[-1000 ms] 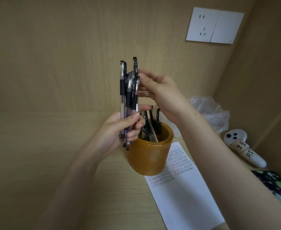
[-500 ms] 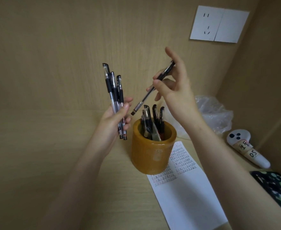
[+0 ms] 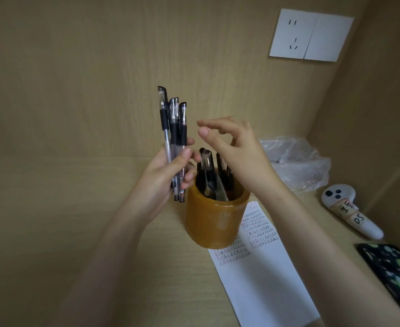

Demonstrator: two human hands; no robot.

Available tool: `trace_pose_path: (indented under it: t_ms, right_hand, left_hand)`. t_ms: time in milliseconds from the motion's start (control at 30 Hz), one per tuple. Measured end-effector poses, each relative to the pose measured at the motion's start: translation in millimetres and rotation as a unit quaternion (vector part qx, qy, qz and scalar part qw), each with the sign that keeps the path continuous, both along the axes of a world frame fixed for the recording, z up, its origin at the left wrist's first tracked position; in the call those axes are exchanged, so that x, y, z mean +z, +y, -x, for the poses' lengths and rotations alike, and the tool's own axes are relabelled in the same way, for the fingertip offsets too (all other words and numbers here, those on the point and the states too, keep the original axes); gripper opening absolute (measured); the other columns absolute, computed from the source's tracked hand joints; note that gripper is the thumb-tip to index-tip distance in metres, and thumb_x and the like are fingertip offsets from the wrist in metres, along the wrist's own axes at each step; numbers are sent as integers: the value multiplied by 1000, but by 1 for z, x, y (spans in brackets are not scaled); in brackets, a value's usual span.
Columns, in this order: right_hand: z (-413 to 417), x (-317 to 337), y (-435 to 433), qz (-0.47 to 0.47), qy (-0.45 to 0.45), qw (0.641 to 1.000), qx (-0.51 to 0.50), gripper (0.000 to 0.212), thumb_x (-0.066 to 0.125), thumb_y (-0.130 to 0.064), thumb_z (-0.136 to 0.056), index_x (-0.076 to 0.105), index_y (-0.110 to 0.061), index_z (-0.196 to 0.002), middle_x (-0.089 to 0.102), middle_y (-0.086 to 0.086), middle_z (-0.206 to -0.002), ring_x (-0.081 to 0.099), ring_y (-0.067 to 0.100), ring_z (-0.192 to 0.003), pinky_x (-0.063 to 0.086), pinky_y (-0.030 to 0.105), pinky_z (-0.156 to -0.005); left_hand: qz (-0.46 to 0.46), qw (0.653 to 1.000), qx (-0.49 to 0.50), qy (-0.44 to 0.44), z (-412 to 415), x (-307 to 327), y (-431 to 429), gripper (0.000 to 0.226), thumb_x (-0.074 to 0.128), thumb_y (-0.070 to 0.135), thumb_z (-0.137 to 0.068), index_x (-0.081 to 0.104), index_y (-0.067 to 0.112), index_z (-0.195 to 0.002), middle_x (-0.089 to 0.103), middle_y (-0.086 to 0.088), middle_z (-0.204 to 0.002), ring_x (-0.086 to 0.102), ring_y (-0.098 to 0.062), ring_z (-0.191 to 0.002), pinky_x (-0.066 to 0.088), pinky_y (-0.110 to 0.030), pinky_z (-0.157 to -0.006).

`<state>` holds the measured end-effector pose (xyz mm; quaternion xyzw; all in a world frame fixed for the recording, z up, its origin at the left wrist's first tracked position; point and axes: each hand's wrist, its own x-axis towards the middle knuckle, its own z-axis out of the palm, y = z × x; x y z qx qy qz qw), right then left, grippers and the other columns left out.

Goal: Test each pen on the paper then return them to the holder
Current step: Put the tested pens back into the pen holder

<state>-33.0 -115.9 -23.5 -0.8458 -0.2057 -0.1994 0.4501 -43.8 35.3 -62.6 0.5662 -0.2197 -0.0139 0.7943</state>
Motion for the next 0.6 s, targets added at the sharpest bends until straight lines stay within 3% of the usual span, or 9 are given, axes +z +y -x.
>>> trace_pose_path:
  t_ms: [67,167,333,467,600]
  right_hand:
    - [1,8,6,-60,30,998,19,26,62,-37,-88,69,-23,-109,67,-10,-102,57,3,-92,42,11,-75]
    - [0,12,14,-116,77,990,21,21,69,-34,-84,72,-17,-95,71,-3,-84,66,5,-78,51,17,-73]
    - [3,11,11,-216,64,974,-5,15,65,-27,-89,67,-12,-88,66,-3,-74,59,1,-61,46,14,-57]
    - [6,23,-10,-382,30,924,-16,6,54,-11,-95,57,-6,-95,62,7,-71,59,10,-53,49,22,-50]
    - [5,20,-31,-264,-23,958,-108,18,51,-14,-95,56,-13,-112,53,-1,-70,49,3,-50,45,19,-51]
  left_hand:
    - [-33,999,-5,-19,0,0,0,24,50,25,-89,48,13,-109,57,2,-79,45,-7,-56,39,-17,-48]
    - [-57,998,-5,-22,2,-1,-3,22,50,26,-87,47,11,-104,60,2,-79,47,-7,-56,40,-17,-48]
    - [-17,1000,21,-8,4,2,-4,25,42,25,-91,54,13,-109,65,-1,-82,56,-8,-62,48,-19,-55]
    - [18,998,54,-2,2,3,-1,24,40,14,-95,55,9,-112,68,-7,-101,66,-14,-86,55,-23,-72]
    - [52,996,70,13,2,4,-1,25,37,9,-96,56,8,-112,65,-3,-92,63,-9,-79,54,-21,-71]
